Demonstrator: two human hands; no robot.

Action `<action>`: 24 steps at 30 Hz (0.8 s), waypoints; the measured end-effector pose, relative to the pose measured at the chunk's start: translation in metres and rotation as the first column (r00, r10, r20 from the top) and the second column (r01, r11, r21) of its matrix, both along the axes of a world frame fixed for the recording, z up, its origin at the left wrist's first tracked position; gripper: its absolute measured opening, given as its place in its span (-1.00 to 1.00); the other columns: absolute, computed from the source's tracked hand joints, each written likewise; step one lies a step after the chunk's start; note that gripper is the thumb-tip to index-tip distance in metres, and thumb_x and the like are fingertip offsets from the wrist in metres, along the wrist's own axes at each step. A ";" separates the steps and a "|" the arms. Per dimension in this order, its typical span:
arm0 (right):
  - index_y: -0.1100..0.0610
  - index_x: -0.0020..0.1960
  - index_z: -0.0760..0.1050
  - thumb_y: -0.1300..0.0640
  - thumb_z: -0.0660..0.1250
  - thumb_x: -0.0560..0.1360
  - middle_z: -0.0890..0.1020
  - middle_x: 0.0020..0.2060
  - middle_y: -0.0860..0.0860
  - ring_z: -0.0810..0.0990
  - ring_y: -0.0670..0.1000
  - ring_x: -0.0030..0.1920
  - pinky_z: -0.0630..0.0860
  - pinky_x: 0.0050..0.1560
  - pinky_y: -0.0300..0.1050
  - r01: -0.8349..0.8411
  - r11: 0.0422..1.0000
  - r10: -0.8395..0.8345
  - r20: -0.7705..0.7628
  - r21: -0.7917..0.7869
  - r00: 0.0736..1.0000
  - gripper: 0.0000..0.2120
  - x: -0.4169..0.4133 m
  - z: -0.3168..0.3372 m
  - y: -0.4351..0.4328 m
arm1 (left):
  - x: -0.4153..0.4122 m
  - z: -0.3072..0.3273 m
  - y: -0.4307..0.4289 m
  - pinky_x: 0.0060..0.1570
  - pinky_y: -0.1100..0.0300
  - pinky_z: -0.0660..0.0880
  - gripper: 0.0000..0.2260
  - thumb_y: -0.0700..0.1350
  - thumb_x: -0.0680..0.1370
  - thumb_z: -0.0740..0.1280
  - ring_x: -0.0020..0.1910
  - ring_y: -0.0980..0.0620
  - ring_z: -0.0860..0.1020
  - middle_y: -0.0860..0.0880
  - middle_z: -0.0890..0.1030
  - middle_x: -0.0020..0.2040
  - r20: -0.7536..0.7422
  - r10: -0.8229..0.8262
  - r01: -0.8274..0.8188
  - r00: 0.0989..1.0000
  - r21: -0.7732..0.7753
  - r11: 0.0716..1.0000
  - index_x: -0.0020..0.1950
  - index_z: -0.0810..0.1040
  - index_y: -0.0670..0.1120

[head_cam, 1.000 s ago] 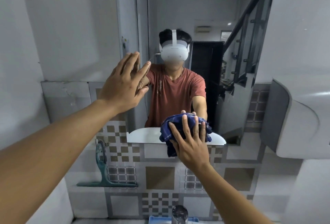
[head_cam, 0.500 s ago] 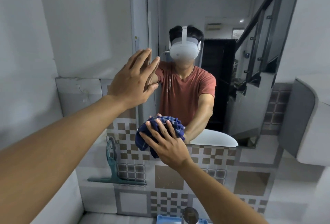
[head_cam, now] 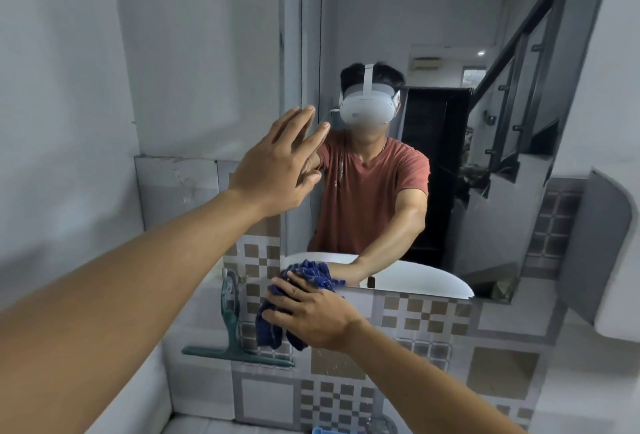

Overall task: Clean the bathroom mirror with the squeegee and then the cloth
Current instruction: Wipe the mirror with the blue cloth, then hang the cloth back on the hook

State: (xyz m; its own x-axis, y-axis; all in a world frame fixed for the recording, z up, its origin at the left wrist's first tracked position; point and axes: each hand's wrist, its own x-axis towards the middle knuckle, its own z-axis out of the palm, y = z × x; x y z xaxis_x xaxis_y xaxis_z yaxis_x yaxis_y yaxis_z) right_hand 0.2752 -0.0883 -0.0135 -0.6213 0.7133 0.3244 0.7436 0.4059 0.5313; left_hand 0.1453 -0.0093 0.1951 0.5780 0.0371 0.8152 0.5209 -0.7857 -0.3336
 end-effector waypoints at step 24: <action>0.16 0.27 0.56 0.25 0.16 0.69 0.67 0.17 0.23 0.67 0.16 0.12 0.56 0.27 0.20 -0.354 0.935 -0.248 -0.767 -0.029 -0.591 -0.75 -0.061 0.129 -0.111 | -0.078 -0.058 -0.073 0.25 -0.01 0.54 -0.88 -0.18 0.59 0.39 0.09 -0.06 0.67 -0.04 0.74 0.00 0.280 -0.236 0.311 0.931 -0.944 0.107 0.07 0.69 -0.03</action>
State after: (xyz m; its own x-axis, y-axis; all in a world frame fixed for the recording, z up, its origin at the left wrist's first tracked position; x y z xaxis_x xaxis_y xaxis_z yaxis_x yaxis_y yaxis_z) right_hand 0.2141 -0.1990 0.1150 0.3497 0.9035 0.2480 -0.1983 0.3300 -0.9229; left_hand 0.0678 -0.0821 0.1374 0.7069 0.6546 0.2678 0.1758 -0.5294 0.8300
